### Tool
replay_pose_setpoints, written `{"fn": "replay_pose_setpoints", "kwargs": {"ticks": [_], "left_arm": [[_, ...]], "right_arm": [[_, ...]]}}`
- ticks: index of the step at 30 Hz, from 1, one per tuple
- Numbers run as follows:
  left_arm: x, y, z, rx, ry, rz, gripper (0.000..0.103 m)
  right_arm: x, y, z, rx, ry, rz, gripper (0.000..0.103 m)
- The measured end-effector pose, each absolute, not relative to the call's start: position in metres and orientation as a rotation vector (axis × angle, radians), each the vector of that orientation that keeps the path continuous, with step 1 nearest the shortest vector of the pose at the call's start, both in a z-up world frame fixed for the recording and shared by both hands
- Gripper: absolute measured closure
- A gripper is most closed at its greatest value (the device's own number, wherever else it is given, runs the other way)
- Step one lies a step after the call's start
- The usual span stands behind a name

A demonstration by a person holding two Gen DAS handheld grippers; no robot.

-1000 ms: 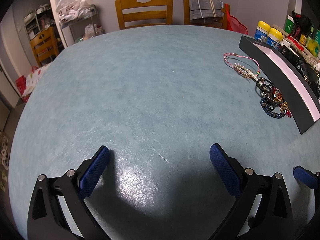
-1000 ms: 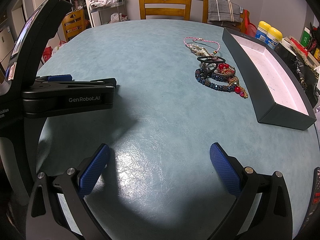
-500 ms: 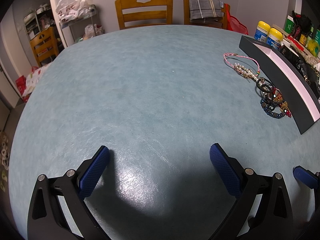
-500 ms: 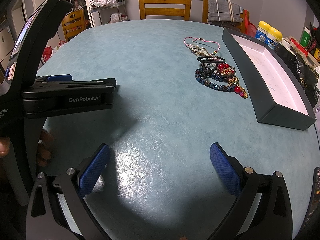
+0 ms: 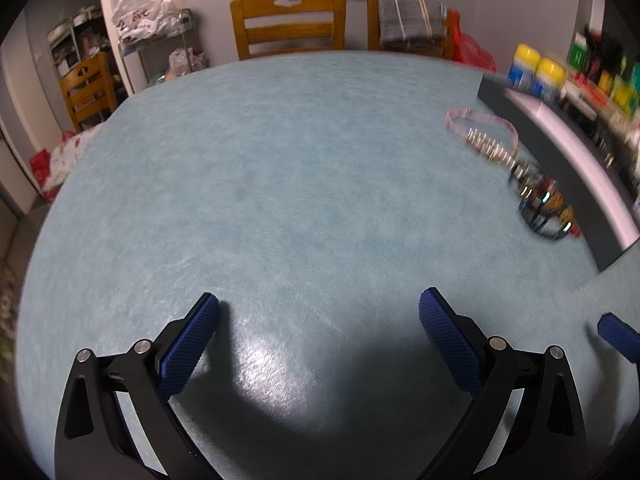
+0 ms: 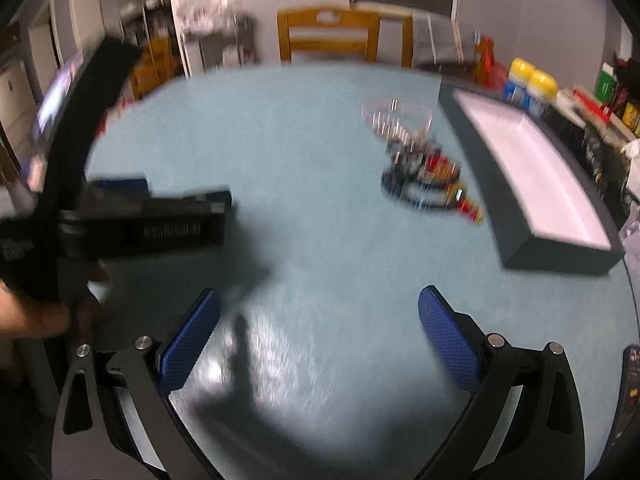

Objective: Organize jewelry
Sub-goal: 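Move both grippers toward the jewelry pile beside the black box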

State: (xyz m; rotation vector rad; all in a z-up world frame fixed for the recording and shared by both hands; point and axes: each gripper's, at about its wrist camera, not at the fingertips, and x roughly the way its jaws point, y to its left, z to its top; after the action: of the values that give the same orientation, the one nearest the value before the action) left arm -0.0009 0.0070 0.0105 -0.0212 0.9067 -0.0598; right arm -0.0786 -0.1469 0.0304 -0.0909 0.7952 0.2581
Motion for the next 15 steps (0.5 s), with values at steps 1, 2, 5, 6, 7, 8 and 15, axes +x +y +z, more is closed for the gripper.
{"fn": "replay_pose_setpoints", "kwargs": {"ticks": [1,2,5,6,7,8,15], "left_arm": [[-0.003,0.011,0.018,-0.060,0.864,-0.082,0.002],[-0.007,0.014,0.027,-0.092,0.818,-0.098,0.002],[-0.008,0.014,0.046,-0.104,0.697,-0.096,0.002],[-0.008,0.014,0.054,-0.100,0.653,-0.102,0.002],[-0.009,0.013,0.064,-0.094,0.601,-0.112,0.002],[-0.008,0.011,0.071,-0.088,0.560,-0.126,0.002],[0.003,-0.032,0.092,0.074,0.404,-0.191,0.003]], "right_arm": [[-0.077,-0.148,0.034,-0.113,0.750,0.252,0.005],[-0.073,-0.149,0.037,-0.122,0.715,0.250,0.005],[-0.064,-0.160,0.046,-0.069,0.629,0.254,0.005],[-0.062,-0.163,0.049,-0.054,0.612,0.253,0.005],[-0.058,-0.168,0.053,-0.032,0.591,0.259,0.005],[-0.053,-0.173,0.056,-0.009,0.572,0.262,0.005],[-0.016,-0.199,0.078,0.007,0.476,0.194,0.005]]}}
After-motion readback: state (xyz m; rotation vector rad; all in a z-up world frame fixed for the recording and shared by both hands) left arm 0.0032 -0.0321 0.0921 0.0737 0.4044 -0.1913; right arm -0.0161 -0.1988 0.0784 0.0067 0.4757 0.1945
